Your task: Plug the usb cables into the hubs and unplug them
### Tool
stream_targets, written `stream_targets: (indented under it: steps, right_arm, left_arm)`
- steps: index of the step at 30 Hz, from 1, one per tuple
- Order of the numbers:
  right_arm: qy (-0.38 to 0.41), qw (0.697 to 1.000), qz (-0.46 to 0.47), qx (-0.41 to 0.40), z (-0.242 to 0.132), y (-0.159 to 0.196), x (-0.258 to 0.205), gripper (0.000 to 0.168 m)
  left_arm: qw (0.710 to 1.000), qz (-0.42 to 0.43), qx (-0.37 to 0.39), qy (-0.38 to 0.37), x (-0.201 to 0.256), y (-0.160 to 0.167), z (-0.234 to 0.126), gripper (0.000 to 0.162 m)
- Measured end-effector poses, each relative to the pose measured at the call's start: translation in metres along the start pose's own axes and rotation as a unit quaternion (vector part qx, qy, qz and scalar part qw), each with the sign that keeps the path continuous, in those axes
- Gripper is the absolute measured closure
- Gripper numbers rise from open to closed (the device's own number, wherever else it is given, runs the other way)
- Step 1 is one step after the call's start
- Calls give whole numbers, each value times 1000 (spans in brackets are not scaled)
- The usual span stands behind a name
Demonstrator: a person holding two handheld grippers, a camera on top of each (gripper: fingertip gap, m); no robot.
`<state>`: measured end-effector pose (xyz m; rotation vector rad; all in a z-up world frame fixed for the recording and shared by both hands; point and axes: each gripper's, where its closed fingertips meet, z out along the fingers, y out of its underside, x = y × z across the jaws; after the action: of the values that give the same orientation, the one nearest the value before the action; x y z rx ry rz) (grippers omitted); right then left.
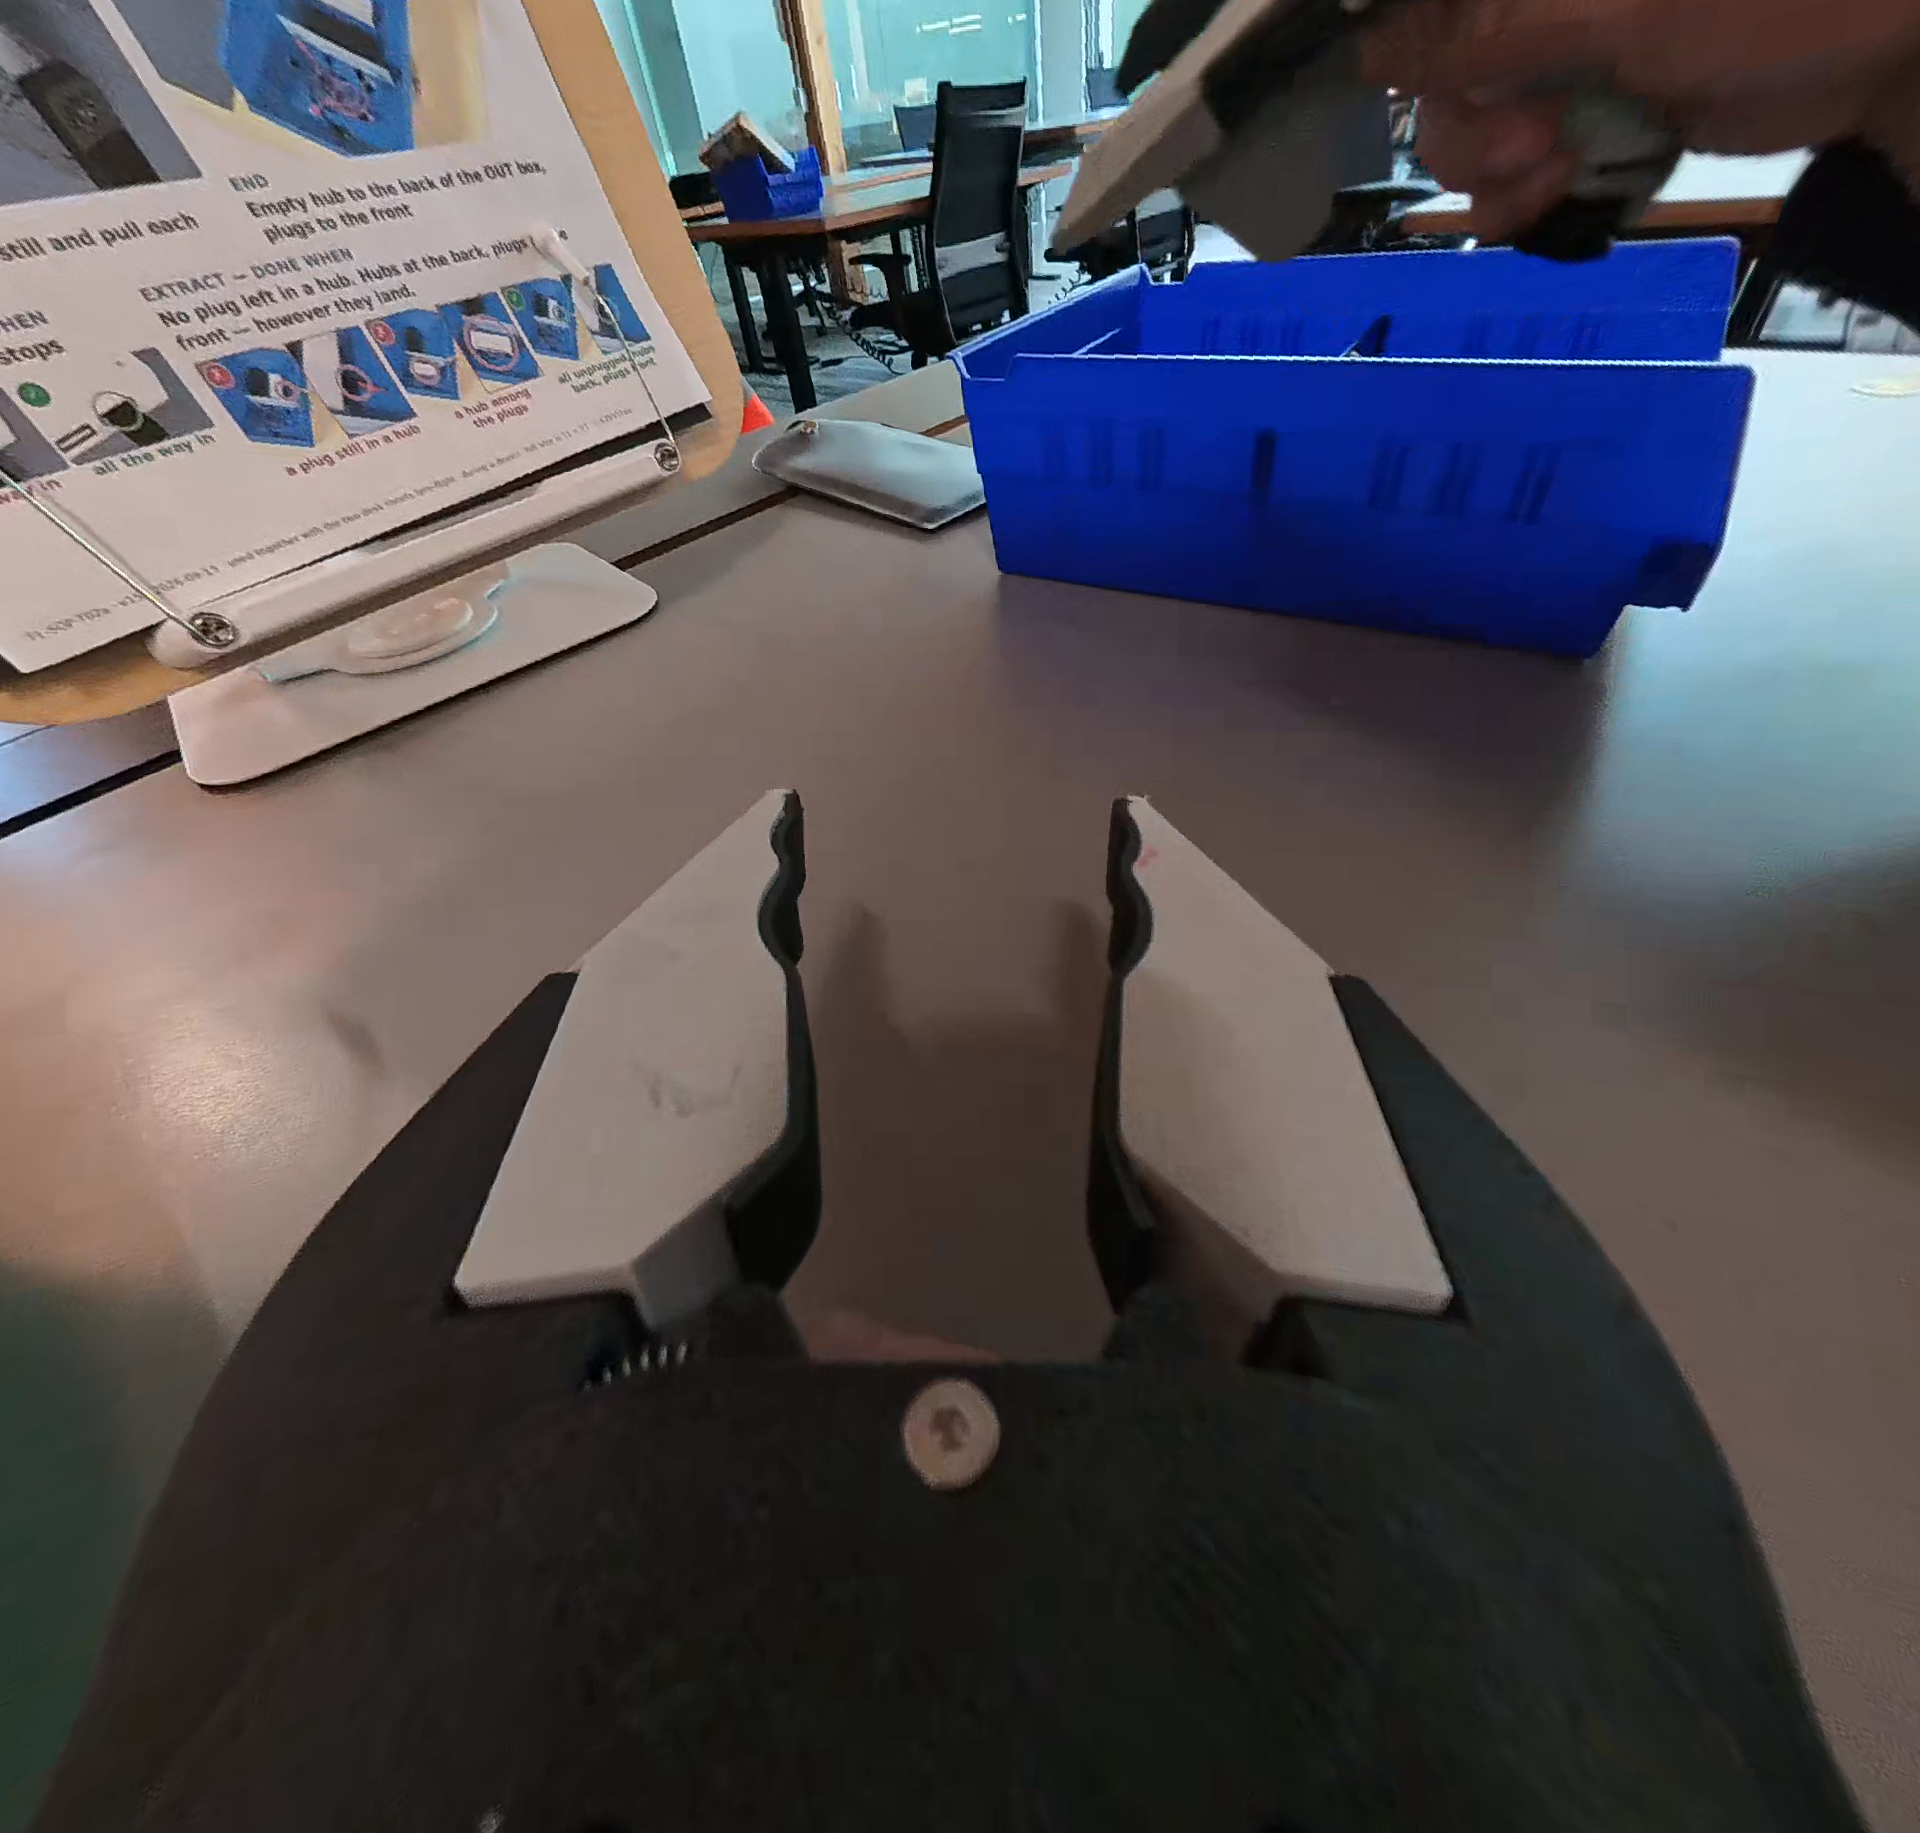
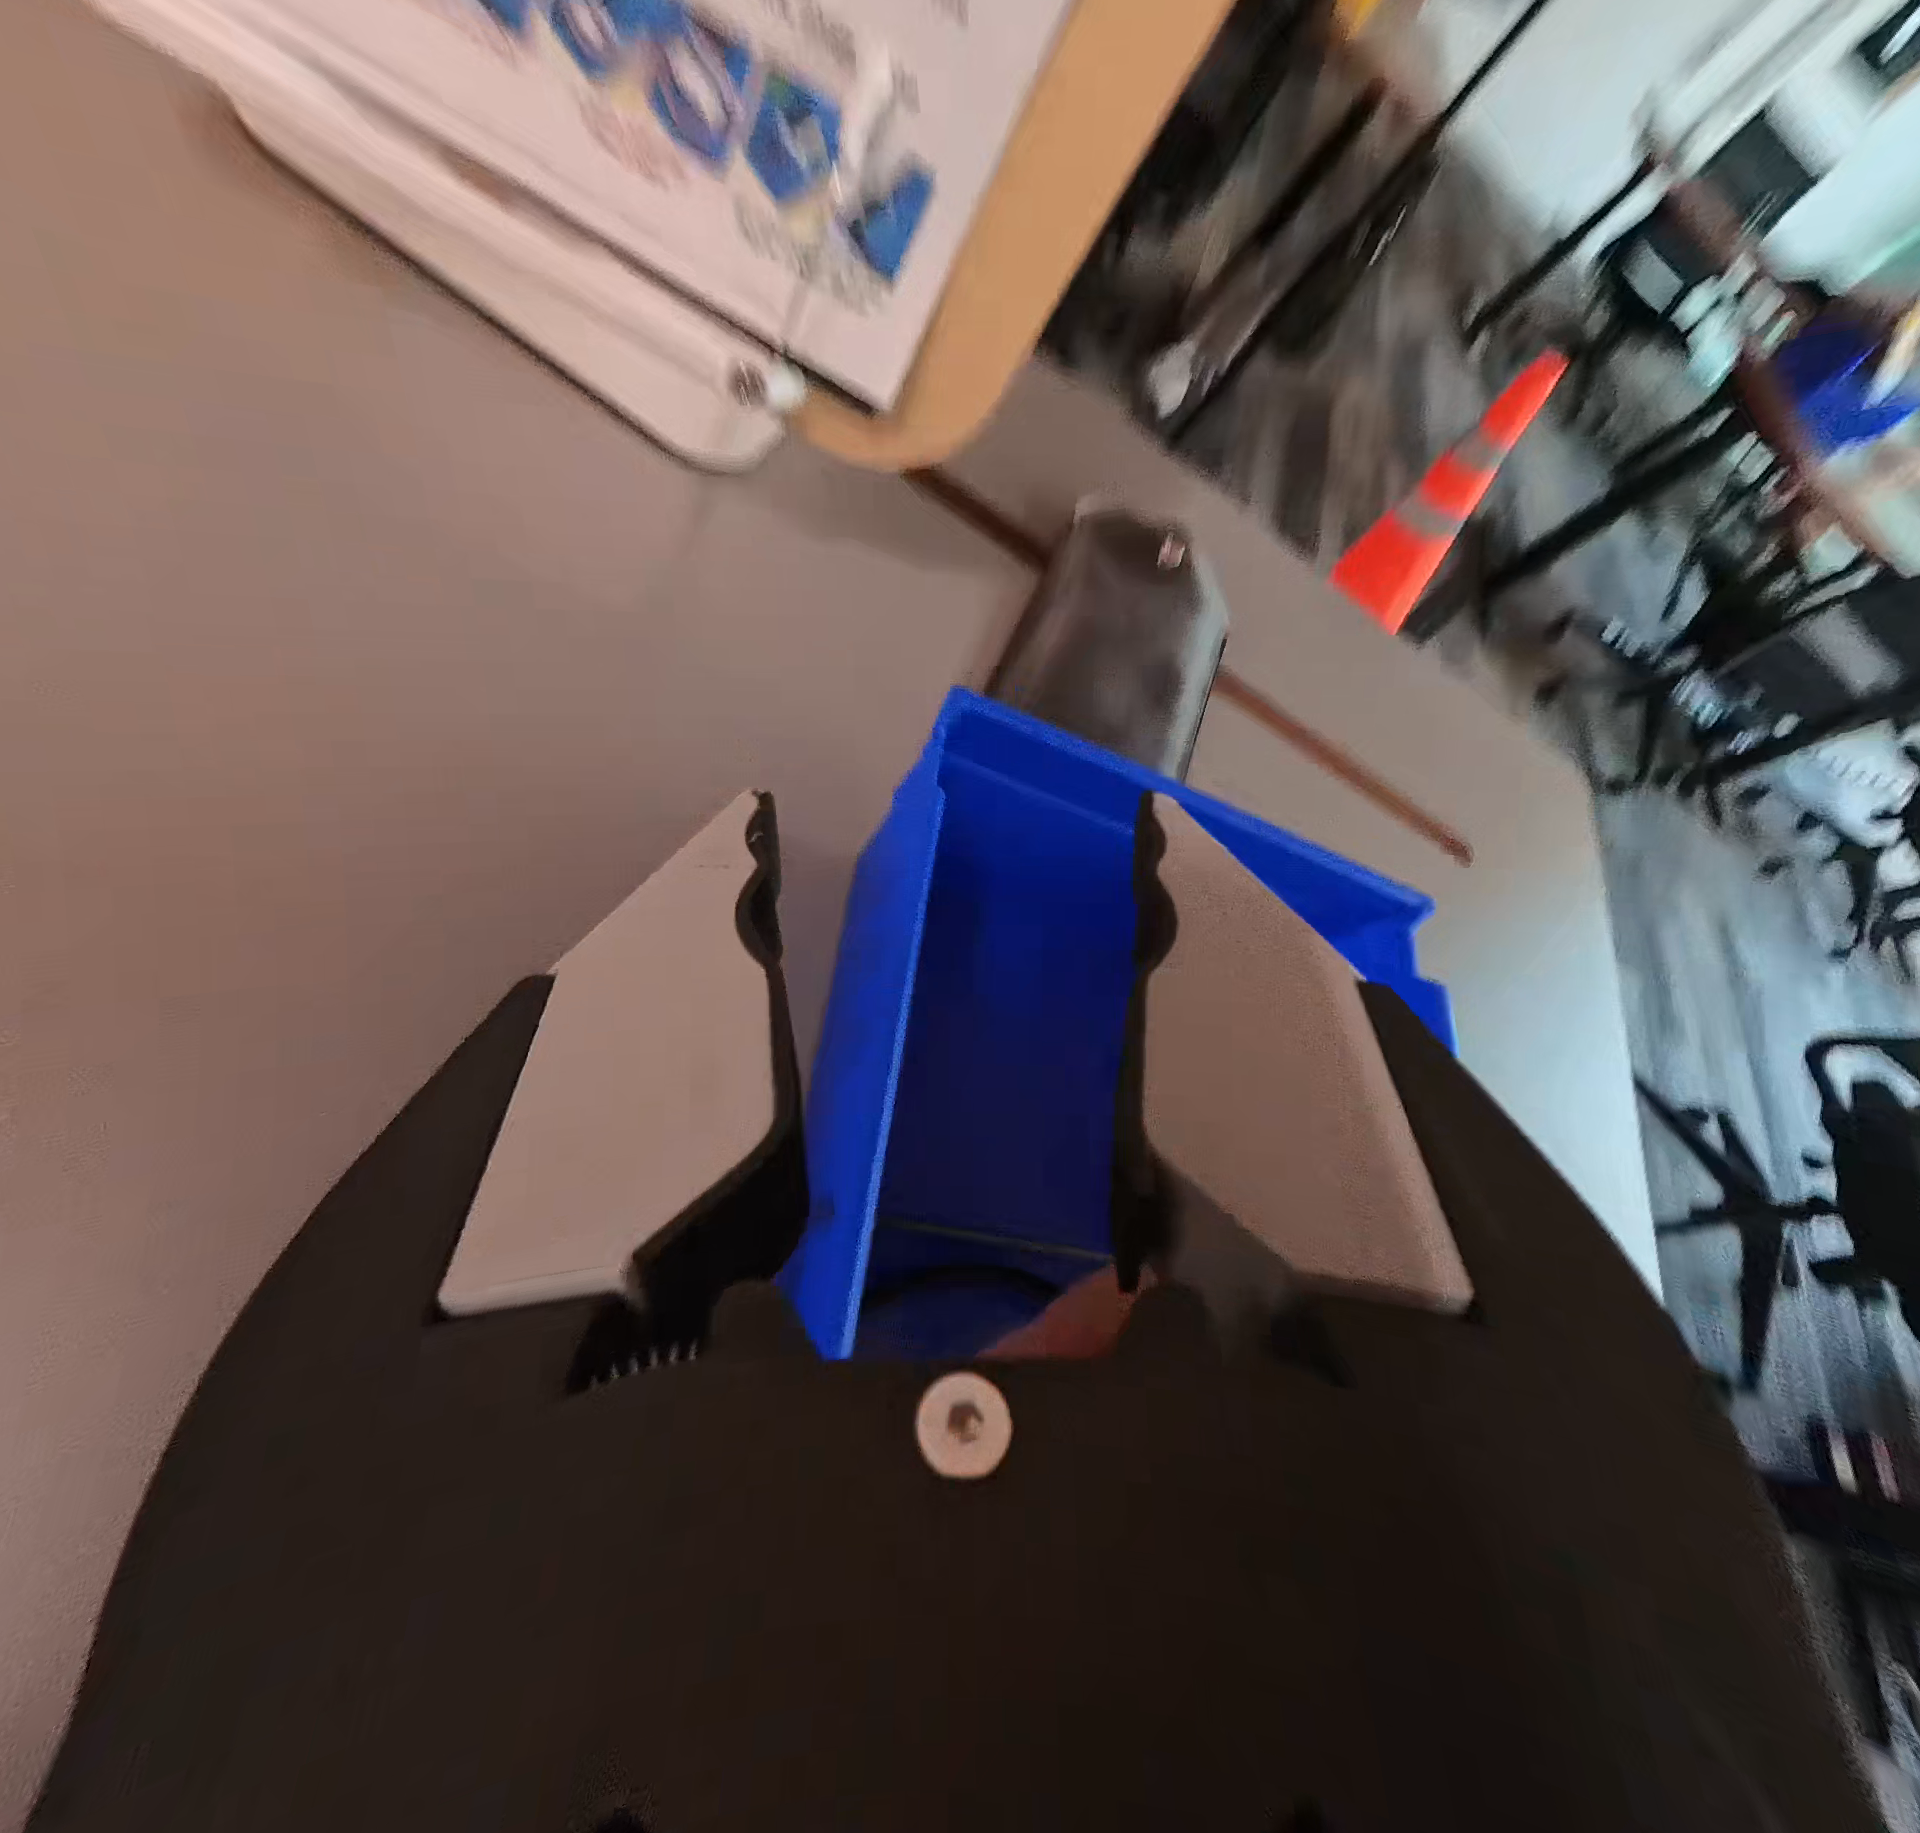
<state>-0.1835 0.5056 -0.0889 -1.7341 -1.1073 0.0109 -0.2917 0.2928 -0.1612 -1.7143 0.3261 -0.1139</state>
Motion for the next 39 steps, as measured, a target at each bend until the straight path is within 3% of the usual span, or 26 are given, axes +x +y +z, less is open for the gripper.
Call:
stream_targets:
  steps: [4, 7, 11, 14, 17, 19, 24, 27, 29, 31, 33, 35, 37, 39]
  right_arm:
    - [-17, 990, -47, -130, 47, 39, 7, 108]
    - [11, 981, -82, -175, 73, 59, 12, 94]
    - [129, 965, -126, -191, 87, 59, 45, 116]
    - [108, 981, -105, -124, 61, 24, 24, 112]
    - [-17, 999, -43, -9, 14, -20, -35, 106]
    - [-112, 991, -15, 77, -19, -43, -81, 106]
    - [-212, 962, -18, 173, -46, -44, -159, 107]
    - [-217, 959, -21, 181, -34, -32, -170, 111]
    - [-237, 955, -13, 175, -28, -22, -173, 110]
    - [-248, 953, -13, 172, -25, -16, -173, 110]
    - [-245, 953, -22, 176, -24, -11, -170, 110]
    - [-252, 951, -32, 173, -22, -2, -170, 110]
    - [-270, 950, -34, 156, -18, 11, -173, 108]
    - [-295, 945, -26, 136, -17, 22, -176, 107]
  left_arm:
    - [1000, 8, 16, -11, -1, -4, -4, 107]
    - [999, 1, 27, -35, -7, -6, -9, 109]
    - [999, -15, -21, -41, -4, 7, -20, 104]
    - [994, 29, -79, -66, 0, 16, -42, 97]
    - [992, 73, -60, -89, -8, -20, -78, 111]
    - [990, 73, -54, -108, -29, -52, -101, 115]
    - [958, 83, -121, -246, -165, -93, -142, 114]
    - [939, 31, -209, -272, -250, -69, -140, 111]
    - [930, -25, -269, -251, -287, -39, -130, 110]
    - [921, -101, -326, -187, -297, -5, -117, 108]
    - [912, -111, -374, -124, -300, 16, -110, 110]
    - [908, -9, -406, -105, -316, 19, -112, 109]
    - [902, 103, -418, -1, -302, 17, -107, 108]
    - [882, 189, -427, 55, -298, 16, -100, 122]
